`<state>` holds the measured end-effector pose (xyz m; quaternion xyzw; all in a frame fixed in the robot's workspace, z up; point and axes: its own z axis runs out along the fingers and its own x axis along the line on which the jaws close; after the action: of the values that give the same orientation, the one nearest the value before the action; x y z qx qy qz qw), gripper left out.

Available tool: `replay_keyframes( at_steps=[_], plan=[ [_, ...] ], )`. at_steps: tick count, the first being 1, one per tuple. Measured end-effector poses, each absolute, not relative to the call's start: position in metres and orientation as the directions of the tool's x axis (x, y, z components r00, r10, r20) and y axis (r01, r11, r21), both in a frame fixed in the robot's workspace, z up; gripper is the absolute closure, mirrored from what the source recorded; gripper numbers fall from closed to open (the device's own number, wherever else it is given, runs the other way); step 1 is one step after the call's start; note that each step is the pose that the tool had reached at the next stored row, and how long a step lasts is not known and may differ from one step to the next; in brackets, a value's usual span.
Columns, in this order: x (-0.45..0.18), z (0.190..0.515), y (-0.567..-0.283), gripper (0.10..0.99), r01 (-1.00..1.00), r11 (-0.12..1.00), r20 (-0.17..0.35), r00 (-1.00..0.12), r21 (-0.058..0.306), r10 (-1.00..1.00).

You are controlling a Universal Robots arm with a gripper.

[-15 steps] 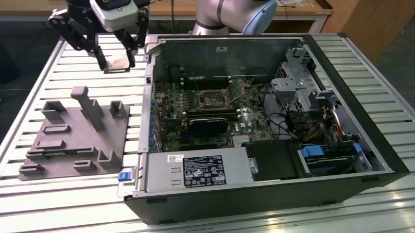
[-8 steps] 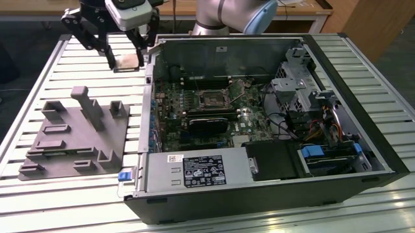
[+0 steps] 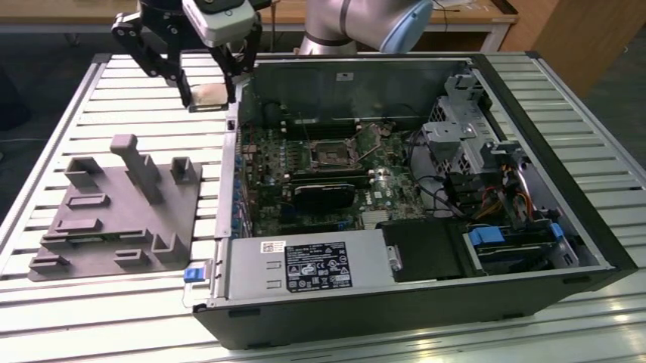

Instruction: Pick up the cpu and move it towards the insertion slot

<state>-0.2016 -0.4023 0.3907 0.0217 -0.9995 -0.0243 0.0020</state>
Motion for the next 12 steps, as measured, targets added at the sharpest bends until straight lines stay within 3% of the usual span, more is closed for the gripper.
replay_keyframes(
  at_steps=[12],
  plan=[
    [-0.185,0.391,-0.402,0.541,-0.043,0.998,0.003,-0.999,0.049,-0.044]
  ],
)
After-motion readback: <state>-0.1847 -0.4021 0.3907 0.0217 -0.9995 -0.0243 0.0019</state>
